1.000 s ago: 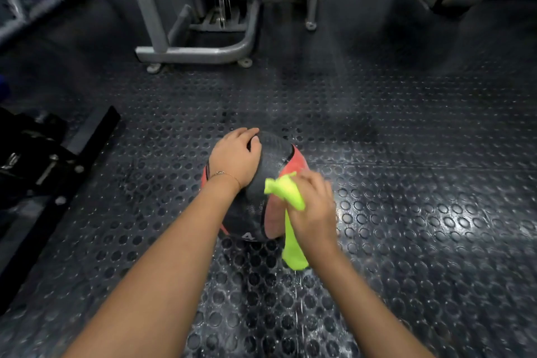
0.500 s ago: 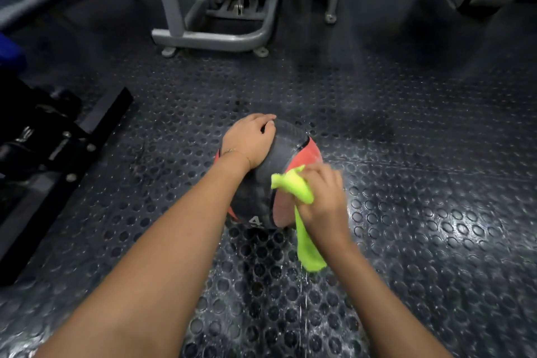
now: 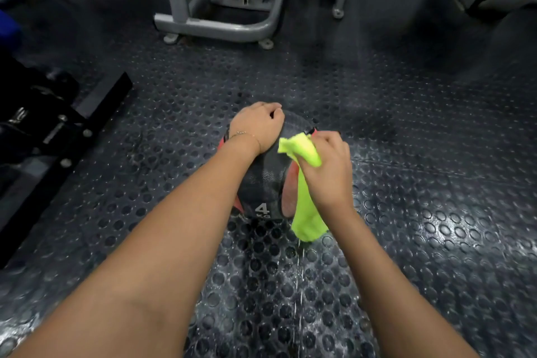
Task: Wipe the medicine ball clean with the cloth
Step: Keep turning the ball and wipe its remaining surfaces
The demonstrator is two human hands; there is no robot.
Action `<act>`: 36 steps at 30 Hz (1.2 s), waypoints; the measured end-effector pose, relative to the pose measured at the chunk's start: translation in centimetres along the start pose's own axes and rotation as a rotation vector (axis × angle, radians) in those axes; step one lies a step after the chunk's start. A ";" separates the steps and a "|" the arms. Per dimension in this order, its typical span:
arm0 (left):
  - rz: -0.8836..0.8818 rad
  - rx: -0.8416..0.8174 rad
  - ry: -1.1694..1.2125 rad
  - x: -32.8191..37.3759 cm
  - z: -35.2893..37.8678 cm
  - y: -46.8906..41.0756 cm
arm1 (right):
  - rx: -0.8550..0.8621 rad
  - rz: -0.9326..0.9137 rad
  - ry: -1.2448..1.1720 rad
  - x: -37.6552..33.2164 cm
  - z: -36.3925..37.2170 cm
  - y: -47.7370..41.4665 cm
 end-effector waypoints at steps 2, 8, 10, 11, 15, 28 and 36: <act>-0.005 -0.017 -0.009 0.2 0.3 0.0 | 0.022 0.001 0.008 0.0 0.0 0.8; 0.026 -0.036 -0.023 1.1 0.4 -0.4 | -0.007 -0.226 0.021 -0.8 0.2 5.1; 0.025 -0.038 -0.024 1.3 0.4 -0.5 | -0.005 -0.133 0.007 0.0 -0.3 2.5; 0.021 -0.035 -0.021 1.3 0.4 -0.6 | -0.001 -0.060 -0.005 0.6 -0.4 1.4; -0.003 -0.030 -0.023 1.4 0.6 -0.5 | 0.024 -0.071 0.008 0.2 -0.2 2.8; -0.024 -0.073 -0.037 1.2 1.2 -1.2 | -0.055 -0.496 0.126 -4.2 1.7 5.7; 0.048 -0.196 -0.227 2.1 2.7 -2.1 | 0.092 -0.074 0.032 -0.2 -0.1 -0.1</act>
Point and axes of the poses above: each hand's wrist, its own y-axis away from the middle knuckle, its own z-axis out of the palm, x = y × z, the point moved 10 cm from there along -y, towards the middle knuckle, and after that the axes turned 5 degrees about -z, right-handed, at the moved point
